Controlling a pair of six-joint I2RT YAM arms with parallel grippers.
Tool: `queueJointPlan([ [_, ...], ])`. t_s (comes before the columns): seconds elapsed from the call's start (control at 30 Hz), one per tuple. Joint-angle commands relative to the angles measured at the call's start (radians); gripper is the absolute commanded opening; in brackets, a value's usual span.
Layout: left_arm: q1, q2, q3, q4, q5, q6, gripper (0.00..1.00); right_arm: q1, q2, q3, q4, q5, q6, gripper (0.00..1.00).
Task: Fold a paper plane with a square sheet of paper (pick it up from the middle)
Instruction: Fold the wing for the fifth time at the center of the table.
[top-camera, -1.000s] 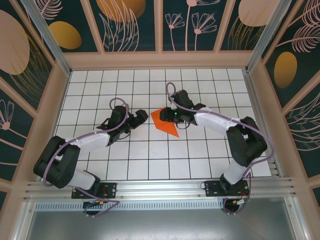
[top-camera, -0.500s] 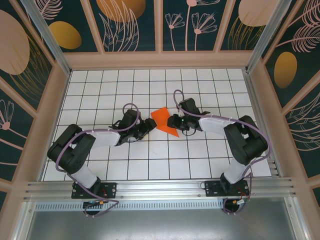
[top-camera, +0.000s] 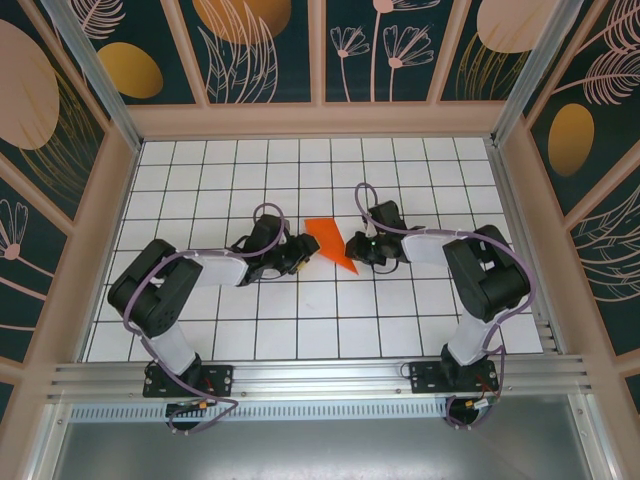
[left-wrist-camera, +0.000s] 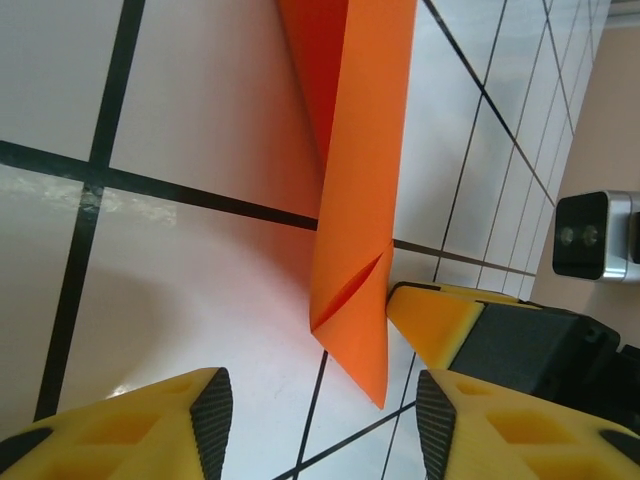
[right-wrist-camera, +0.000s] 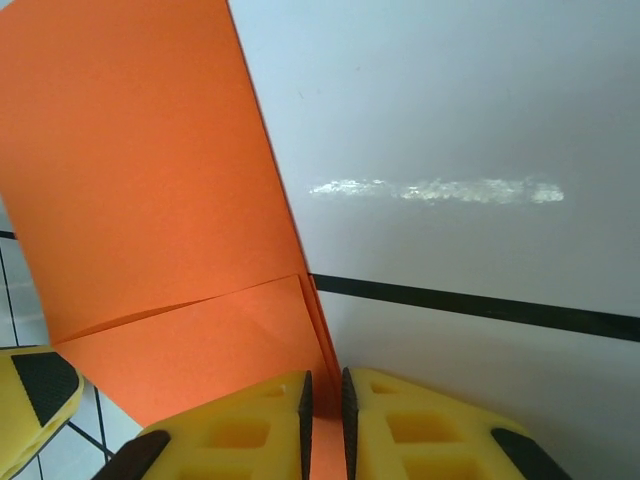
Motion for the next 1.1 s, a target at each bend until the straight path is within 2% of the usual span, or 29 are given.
queueJointPlan([
  [0.0,-0.008,0.027,0.032,0.003,0.016,-0.02,0.53,-0.007,0.027,-0.018,0.011,-0.006,-0.006,0.18],
  [0.27,-0.016,0.073,0.076,0.017,0.049,-0.016,0.5,-0.017,0.041,-0.024,0.012,-0.011,-0.016,0.16],
  [0.6,-0.016,0.127,0.112,0.066,0.077,-0.021,0.36,-0.039,0.021,-0.039,0.045,-0.055,-0.017,0.17],
  [0.67,-0.016,0.128,0.11,0.08,0.075,-0.03,0.3,-0.04,0.004,-0.039,0.064,-0.066,-0.022,0.18],
  [0.77,-0.016,0.128,0.107,0.097,0.069,-0.044,0.18,-0.04,-0.042,-0.046,0.104,-0.066,-0.044,0.27],
  [0.87,-0.016,0.123,0.103,0.101,0.065,-0.054,0.07,-0.04,-0.103,-0.061,0.154,-0.066,-0.094,0.44],
  [0.97,-0.016,0.119,0.102,0.098,0.065,-0.059,0.03,-0.039,-0.16,-0.081,0.198,-0.092,-0.154,0.55],
  [1.07,-0.016,0.114,0.105,0.093,0.064,-0.063,0.02,-0.032,-0.205,-0.118,0.233,-0.061,-0.199,0.6],
])
